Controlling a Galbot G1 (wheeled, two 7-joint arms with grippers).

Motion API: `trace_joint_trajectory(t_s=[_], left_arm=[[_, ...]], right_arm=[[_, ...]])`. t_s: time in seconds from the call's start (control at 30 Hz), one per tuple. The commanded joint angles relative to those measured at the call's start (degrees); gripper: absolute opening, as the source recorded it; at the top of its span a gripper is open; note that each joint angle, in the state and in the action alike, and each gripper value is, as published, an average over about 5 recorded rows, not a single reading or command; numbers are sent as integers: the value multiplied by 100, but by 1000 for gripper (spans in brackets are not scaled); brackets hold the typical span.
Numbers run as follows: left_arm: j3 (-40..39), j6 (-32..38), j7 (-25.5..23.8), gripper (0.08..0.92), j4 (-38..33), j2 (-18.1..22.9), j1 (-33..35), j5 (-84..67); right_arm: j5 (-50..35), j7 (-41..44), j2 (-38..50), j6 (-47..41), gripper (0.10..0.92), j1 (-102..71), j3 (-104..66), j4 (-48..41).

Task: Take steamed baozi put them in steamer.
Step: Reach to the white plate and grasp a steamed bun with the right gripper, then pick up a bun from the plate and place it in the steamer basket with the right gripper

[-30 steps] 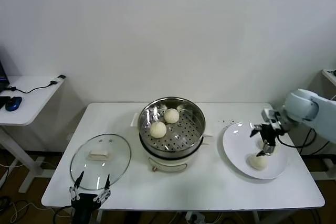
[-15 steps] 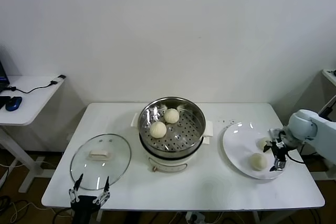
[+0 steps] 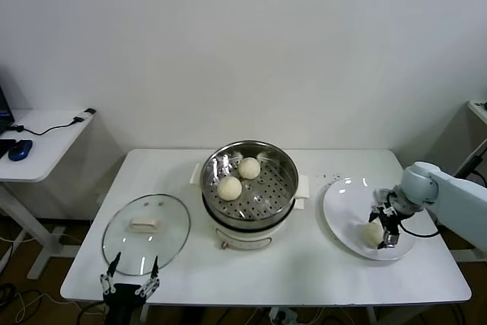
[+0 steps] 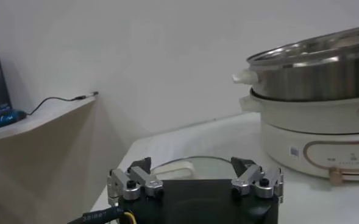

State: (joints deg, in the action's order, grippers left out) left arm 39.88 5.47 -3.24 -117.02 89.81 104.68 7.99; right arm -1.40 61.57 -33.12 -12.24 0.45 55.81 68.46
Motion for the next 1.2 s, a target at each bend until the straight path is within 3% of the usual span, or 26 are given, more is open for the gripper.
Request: trace_joint_trajectory(t_s=[0.03, 0.37, 0.7, 0.83, 1.07, 1.2], left_arm=[[-16, -19, 2, 823, -11, 23, -23, 40], [-10, 1, 7, 823, -3, 23, 18, 41], [-15, 14, 10, 823, -3, 29, 50, 50], [-27, 6, 8, 823, -22, 26, 53, 67], [-30, -19, 11, 823, -62, 44, 69, 147], [-38, -20, 15, 823, -72, 65, 98, 177]], right_arm=[[46, 31, -168, 0, 819, -68, -34, -120], [48, 90, -178, 44, 649, 5, -19, -222], [52, 198, -78, 489, 588, 325, 26, -174], [183, 385, -232, 1520, 585, 1425, 618, -155], [1144, 554, -1030, 4041, 589, 3789, 1765, 71], [1227, 378, -1544, 4786, 593, 4624, 2122, 343]])
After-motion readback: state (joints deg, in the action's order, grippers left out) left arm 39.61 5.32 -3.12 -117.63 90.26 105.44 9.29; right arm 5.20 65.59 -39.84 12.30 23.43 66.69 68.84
